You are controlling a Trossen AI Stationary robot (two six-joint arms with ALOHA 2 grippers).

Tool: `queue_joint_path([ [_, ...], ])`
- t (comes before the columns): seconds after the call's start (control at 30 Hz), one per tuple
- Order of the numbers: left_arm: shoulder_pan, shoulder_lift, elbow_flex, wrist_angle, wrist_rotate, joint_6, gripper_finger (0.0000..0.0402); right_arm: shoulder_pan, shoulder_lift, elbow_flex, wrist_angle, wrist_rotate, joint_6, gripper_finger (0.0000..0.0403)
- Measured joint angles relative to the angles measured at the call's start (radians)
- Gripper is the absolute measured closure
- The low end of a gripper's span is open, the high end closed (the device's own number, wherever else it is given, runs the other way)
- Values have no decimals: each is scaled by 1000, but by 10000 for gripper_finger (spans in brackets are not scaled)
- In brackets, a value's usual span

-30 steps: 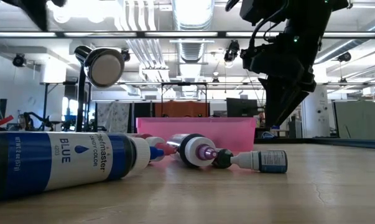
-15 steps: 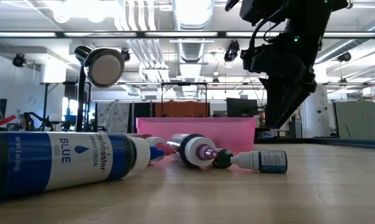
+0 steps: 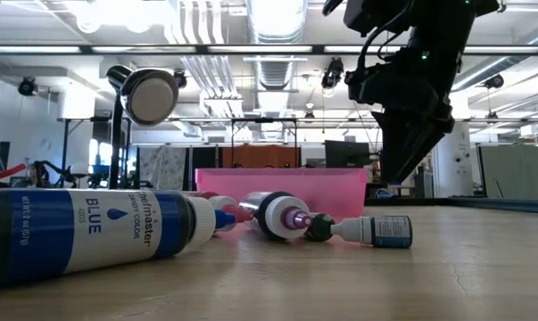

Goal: Pick & Place food coloring
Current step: Put the black food coloring bottle into the pink bin

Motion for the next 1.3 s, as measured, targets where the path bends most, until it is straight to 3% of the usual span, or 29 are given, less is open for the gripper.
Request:
queue_joint_path([
  [0.5,-16,-3,-112,45,1,11,157,0,0,0,0,-34,38,202],
  [0.97,-16,-9,-146,95,0,21,232,0,0,0,0,-34,50,202],
  [1.3,-16,-10,-145,98,34,27,258,0,0,0,0,-34,50,202],
])
